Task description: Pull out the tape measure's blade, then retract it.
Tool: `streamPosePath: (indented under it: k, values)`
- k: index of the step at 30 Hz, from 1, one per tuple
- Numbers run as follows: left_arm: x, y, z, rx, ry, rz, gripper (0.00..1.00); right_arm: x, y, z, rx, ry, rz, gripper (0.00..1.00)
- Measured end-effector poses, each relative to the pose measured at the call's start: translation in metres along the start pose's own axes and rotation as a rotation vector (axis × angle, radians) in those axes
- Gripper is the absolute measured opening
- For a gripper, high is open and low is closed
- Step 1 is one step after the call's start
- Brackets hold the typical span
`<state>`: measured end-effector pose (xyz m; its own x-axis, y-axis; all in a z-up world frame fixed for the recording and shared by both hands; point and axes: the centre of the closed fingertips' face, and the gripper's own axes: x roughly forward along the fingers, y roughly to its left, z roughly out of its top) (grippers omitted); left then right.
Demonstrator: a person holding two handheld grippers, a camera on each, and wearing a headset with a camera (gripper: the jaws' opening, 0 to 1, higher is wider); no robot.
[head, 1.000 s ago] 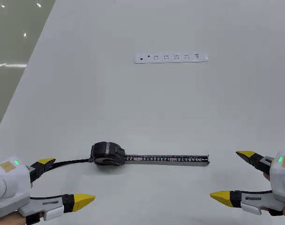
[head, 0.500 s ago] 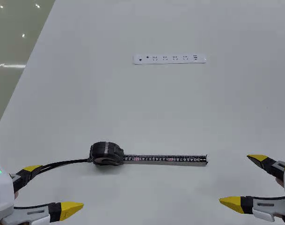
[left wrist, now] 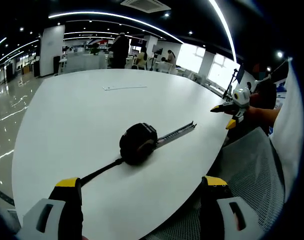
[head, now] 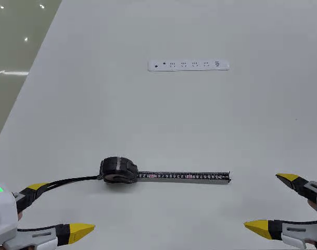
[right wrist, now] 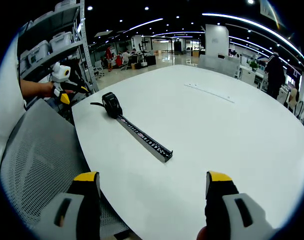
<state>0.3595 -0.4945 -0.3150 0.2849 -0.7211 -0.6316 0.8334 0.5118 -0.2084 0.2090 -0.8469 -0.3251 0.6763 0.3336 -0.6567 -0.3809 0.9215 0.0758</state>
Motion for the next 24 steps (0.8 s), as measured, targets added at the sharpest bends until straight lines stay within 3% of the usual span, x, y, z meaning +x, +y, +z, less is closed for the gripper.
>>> streamPosePath:
  k: [10, 21, 24]
  values:
    - [0.0, -0.001, 0.001, 0.0, 0.0, 0.001, 0.97, 0.0, 0.001, -0.002, -0.001, 0.004, 0.001, 0.88]
    - [0.008, -0.007, 0.015, -0.009, -0.021, 0.013, 0.97, 0.002, 0.002, 0.001, -0.001, -0.008, 0.007, 0.88]
    - [0.012, -0.006, 0.017, -0.019, -0.029, 0.038, 0.97, 0.003, 0.003, 0.003, -0.001, -0.016, 0.013, 0.89]
